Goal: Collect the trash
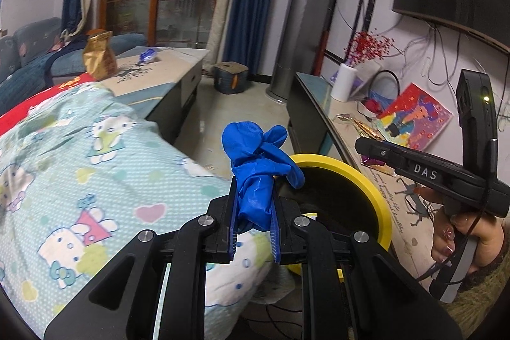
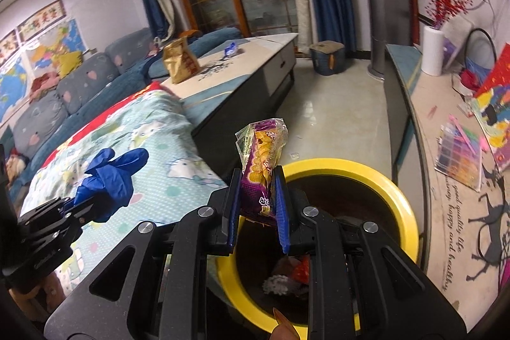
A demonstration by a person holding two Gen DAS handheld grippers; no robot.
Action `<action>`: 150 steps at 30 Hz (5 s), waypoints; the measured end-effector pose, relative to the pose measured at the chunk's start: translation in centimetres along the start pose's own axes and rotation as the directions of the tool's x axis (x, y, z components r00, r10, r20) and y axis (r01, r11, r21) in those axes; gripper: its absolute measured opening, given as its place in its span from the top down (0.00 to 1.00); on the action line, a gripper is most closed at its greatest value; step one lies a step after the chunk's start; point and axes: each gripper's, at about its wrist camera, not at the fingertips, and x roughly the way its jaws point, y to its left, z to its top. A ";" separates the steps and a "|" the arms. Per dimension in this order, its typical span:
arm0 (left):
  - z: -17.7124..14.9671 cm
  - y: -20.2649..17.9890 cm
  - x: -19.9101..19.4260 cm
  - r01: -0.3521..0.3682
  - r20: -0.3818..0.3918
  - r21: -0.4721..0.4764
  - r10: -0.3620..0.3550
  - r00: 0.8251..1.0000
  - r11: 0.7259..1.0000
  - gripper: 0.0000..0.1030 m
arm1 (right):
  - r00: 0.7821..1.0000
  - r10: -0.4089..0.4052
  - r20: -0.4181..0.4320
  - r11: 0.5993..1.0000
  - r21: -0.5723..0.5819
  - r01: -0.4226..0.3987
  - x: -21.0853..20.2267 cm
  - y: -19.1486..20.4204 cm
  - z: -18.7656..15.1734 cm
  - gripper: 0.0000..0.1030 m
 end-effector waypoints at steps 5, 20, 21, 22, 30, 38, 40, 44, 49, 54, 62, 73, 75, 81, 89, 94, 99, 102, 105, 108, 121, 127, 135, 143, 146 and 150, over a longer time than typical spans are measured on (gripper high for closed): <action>-0.1 -1.6 1.0 0.027 -0.013 0.031 -0.027 1.000 0.999 0.85 | 0.999 -0.039 -0.005 0.998 0.040 0.039 -0.1 -2.2 -0.3 0.86; -1.4 -5.6 5.2 0.110 -0.088 0.108 -0.101 0.991 0.988 0.85 | 0.991 -0.107 -0.075 0.984 0.137 0.117 0.8 -6.9 -1.8 0.86; -1.4 -5.9 5.5 0.115 -0.095 0.113 -0.104 0.990 0.987 0.85 | 0.991 -0.109 -0.077 0.983 0.140 0.119 0.9 -7.1 -1.9 0.86; -1.5 -6.1 5.7 0.117 -0.099 0.118 -0.106 0.989 0.986 0.85 | 0.991 -0.109 -0.080 0.982 0.144 0.120 0.9 -7.3 -1.9 0.85; -2.6 -7.0 7.7 0.147 -0.154 0.137 -0.126 0.980 0.980 0.84 | 0.988 -0.108 -0.113 0.977 0.170 0.126 1.6 -8.5 -2.5 0.85; -3.4 -8.0 10.3 0.178 -0.211 0.162 -0.142 0.967 0.971 0.79 | 0.986 -0.093 -0.142 0.969 0.215 0.122 2.2 -9.7 -3.2 0.75; -3.4 -7.9 10.8 0.174 -0.223 0.165 -0.135 0.965 0.971 0.69 | 0.985 -0.095 -0.144 0.966 0.227 0.127 2.1 -10.0 -3.3 0.67; -3.1 -7.4 10.9 0.170 -0.222 0.149 -0.134 0.966 0.974 0.42 | 0.984 -0.114 -0.139 0.960 0.239 0.145 1.4 -10.5 -3.5 0.58; -2.3 -6.4 9.9 0.141 -0.195 0.122 -0.115 0.974 0.982 0.15 | 0.983 -0.151 -0.103 0.958 0.230 0.171 -0.4 -9.9 -3.2 0.39; -1.3 -4.4 7.5 0.086 -0.142 0.087 -0.074 0.987 0.992 0.06 | 0.983 -0.179 -0.042 0.963 0.198 0.184 -2.7 -8.1 -2.9 0.23; -0.4 -0.8 2.2 -0.029 -0.054 0.036 0.031 0.998 0.999 0.06 | 0.985 -0.172 0.027 0.982 0.079 0.170 -5.1 -2.9 -3.0 0.10; -1.0 3.4 -5.4 -0.174 0.067 -0.014 0.175 0.982 0.985 0.06 | 0.976 -0.104 0.193 0.987 -0.100 0.125 -7.8 5.2 -4.5 0.10; -1.6 3.9 -7.0 -0.204 0.096 -0.022 0.206 0.974 0.979 0.06 | 0.967 -0.094 0.239 0.986 -0.112 0.124 -8.3 6.3 -5.0 0.10; -3.9 5.1 -11.2 -0.270 0.183 -0.048 0.274 0.944 0.962 0.06 | 0.932 -0.080 0.354 0.985 -0.118 0.129 -9.7 9.0 -6.5 0.10; -5.1 5.5 -13.7 -0.283 0.259 -0.079 0.294 0.920 0.956 0.06 | 0.908 -0.076 0.412 0.972 -0.172 0.159 -9.6 11.6 -8.8 0.10; -5.2 5.3 -13.9 -0.277 0.267 -0.082 0.289 0.919 0.957 0.06 | 0.905 -0.069 0.420 0.967 -0.194 0.163 -9.8 11.9 -9.0 0.10; -5.1 5.3 -13.8 -0.275 0.268 -0.081 0.286 0.920 0.958 0.06 | 0.901 -0.079 0.427 0.969 -0.178 0.169 -9.9 12.0 -9.2 0.10; -5.1 5.2 -13.7 -0.275 0.267 -0.080 0.286 0.920 0.958 0.06 | 0.902 -0.080 0.425 0.970 -0.174 0.168 -9.8 11.9 -9.2 0.10; -5.1 5.2 -13.7 -0.275 0.268 -0.080 0.287 0.920 0.958 0.06 | 0.901 -0.081 0.426 0.970 -0.173 0.169 -9.9 11.8 -9.2 0.10; -5.1 5.2 -13.8 -0.274 0.270 -0.083 0.287 0.919 0.958 0.06 | 0.898 -0.081 0.432 0.970 -0.172 0.170 -9.8 11.8 -9.3 0.10; -5.1 5.3 -13.7 -0.276 0.274 -0.084 0.289 0.917 0.957 0.06 | 0.895 -0.081 0.439 0.971 -0.170 0.171 -9.8 11.7 -9.4 0.10; -5.1 5.4 -13.9 -0.275 0.277 -0.085 0.288 0.917 0.958 0.06 | 0.895 -0.081 0.440 0.971 -0.169 0.170 -9.8 11.8 -9.3 0.10; -4.9 5.3 -13.9 -0.277 0.272 -0.084 0.289 0.918 0.957 0.06 | 0.895 -0.080 0.439 0.971 -0.168 0.170 -9.9 11.8 -9.3 0.10; -5.0 5.2 -13.9 -0.282 0.272 -0.088 0.295 0.916 0.955 0.06 | 0.895 -0.082 0.438 0.971 -0.167 0.171 -9.9 11.8 -9.3 0.10; -5.0 5.0 -13.8 -0.283 0.271 -0.090 0.297 0.916 0.955 0.06 | 0.896 -0.082 0.437 0.971 -0.166 0.170 -9.9 11.8 -9.3 0.10; -5.0 5.0 -13.8 -0.281 0.272 -0.089 0.295 0.916 0.956 0.06 | 0.895 -0.082 0.438 0.971 -0.167 0.171 -9.9 11.8 -9.3 0.10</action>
